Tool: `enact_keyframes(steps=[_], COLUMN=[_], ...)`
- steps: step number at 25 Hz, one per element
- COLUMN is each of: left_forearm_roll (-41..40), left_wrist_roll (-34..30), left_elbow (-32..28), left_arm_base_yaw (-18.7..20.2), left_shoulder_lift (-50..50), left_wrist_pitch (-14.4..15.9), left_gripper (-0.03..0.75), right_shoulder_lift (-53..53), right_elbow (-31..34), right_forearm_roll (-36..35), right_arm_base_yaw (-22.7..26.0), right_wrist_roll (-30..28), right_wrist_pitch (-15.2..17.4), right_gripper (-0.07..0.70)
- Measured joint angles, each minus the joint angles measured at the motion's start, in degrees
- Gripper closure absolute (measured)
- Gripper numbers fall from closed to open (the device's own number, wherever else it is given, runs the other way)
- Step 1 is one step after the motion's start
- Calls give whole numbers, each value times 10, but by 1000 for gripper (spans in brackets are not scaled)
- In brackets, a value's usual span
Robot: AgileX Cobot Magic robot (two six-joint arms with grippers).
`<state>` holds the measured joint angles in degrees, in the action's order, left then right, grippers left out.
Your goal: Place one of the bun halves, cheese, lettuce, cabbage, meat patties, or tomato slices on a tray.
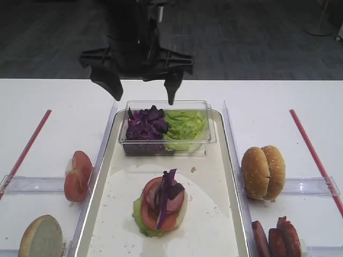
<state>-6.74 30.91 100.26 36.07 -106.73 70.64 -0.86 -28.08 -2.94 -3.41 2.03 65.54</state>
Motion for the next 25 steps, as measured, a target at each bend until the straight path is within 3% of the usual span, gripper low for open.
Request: enact_keyframes(steps=[17, 25], left_forearm_roll=[12, 12], left_wrist_roll=[-145, -198], left_elbow=[0, 0], left_arm_base_yaw=[-258, -338], left_shoulder_lift=[0, 0], left_wrist_pitch=[0, 1], left_gripper=[95, 95], right_shoulder_lift=[0, 0], right_elbow=[0, 0], right_forearm_roll=[0, 0], right_arm_base_yaw=[0, 0], right_wrist_roll=[0, 0], right_wrist_pitch=[2, 2], right_gripper=[-60, -60])
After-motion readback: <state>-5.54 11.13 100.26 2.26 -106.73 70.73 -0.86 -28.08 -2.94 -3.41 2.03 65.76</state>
